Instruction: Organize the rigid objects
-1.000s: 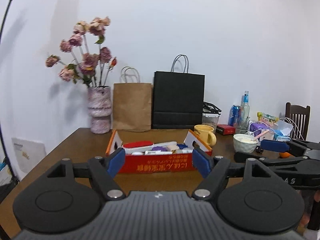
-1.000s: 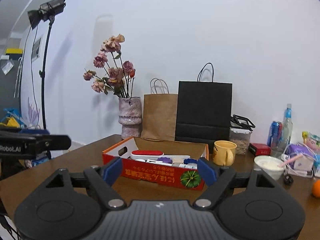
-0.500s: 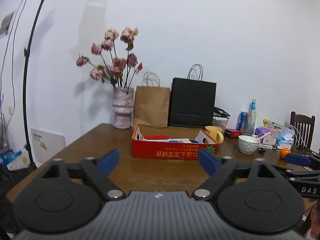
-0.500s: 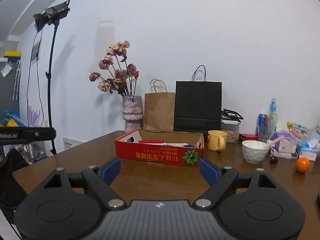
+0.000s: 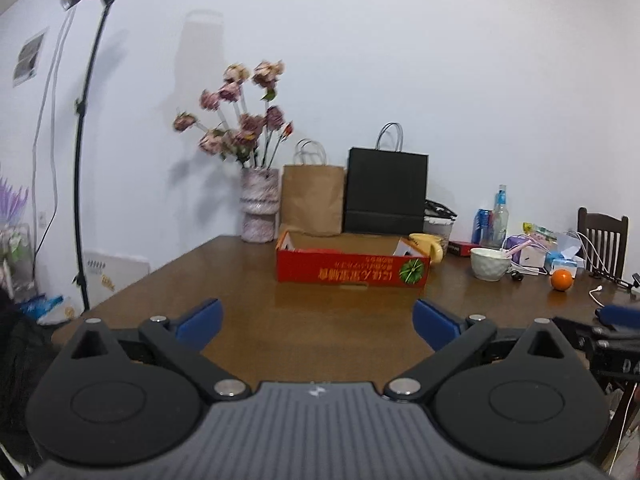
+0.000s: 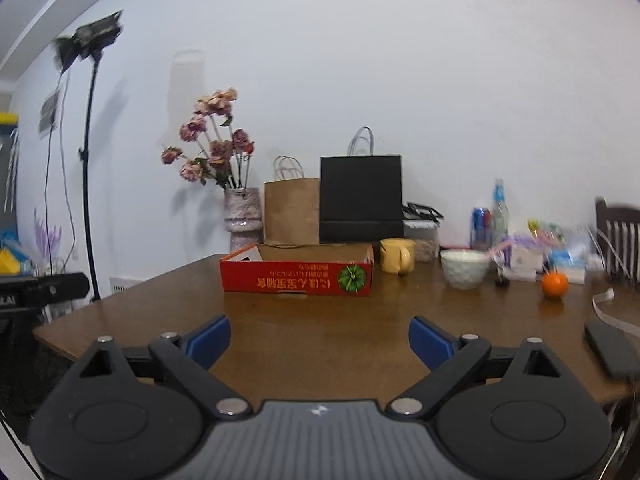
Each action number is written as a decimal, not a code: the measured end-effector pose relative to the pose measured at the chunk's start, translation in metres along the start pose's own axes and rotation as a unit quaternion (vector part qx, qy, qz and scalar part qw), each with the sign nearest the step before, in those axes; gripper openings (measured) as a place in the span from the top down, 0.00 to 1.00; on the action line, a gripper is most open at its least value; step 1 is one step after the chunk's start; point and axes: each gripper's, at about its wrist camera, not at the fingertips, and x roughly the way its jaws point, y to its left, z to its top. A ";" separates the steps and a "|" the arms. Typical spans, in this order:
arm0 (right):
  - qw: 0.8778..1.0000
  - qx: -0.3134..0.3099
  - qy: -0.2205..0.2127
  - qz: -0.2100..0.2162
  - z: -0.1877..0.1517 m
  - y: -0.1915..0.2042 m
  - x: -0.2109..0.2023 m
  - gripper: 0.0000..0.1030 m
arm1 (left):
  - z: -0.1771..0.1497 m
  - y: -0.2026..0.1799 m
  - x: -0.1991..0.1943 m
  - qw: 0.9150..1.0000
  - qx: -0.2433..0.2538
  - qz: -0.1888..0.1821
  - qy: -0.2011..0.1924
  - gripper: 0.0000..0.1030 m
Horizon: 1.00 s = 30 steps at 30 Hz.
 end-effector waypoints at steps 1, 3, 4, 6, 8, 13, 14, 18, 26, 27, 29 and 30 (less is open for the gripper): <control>1.000 -0.001 -0.004 -0.003 -0.004 0.002 -0.005 0.07 | -0.002 0.000 -0.003 1.000 -0.003 0.001 0.002 0.00; 1.000 -0.007 -0.011 -0.005 -0.008 0.004 -0.011 0.07 | -0.004 -0.001 -0.009 1.000 -0.001 0.002 0.000 0.00; 1.000 -0.007 -0.015 -0.003 -0.009 0.004 -0.013 0.07 | -0.004 -0.003 -0.010 1.000 0.006 -0.004 0.000 0.00; 1.000 0.000 -0.022 -0.005 -0.008 0.002 -0.016 0.07 | -0.004 -0.007 -0.011 1.000 0.020 -0.013 0.000 0.00; 1.000 0.004 -0.022 -0.009 -0.007 0.000 -0.016 0.07 | -0.005 -0.010 -0.013 1.000 0.024 -0.014 -0.005 0.00; 1.000 0.006 -0.018 -0.010 -0.008 -0.001 -0.015 0.07 | -0.007 -0.012 -0.013 1.000 0.025 -0.018 -0.002 0.00; 1.000 0.006 -0.018 -0.010 -0.008 -0.001 -0.015 0.07 | -0.008 -0.012 -0.013 1.000 0.025 -0.018 -0.003 0.00; 1.000 0.003 -0.021 -0.011 -0.008 0.000 -0.015 0.07 | -0.007 -0.014 -0.014 0.999 0.028 -0.020 -0.003 0.00; 1.000 0.001 -0.019 -0.011 -0.009 0.005 -0.015 0.07 | -0.009 -0.016 -0.016 0.999 0.037 -0.026 -0.005 0.00; 1.000 0.000 -0.018 -0.010 -0.009 0.006 -0.015 0.07 | -0.008 -0.017 -0.015 0.999 0.040 -0.027 -0.004 0.00; 1.000 -0.001 -0.019 -0.011 -0.008 0.007 -0.015 0.07 | -0.008 -0.017 -0.015 0.999 0.042 -0.030 -0.004 0.00; 1.000 -0.001 -0.020 -0.011 -0.008 0.007 -0.015 0.07 | -0.008 -0.016 -0.014 0.999 0.042 -0.031 -0.003 0.00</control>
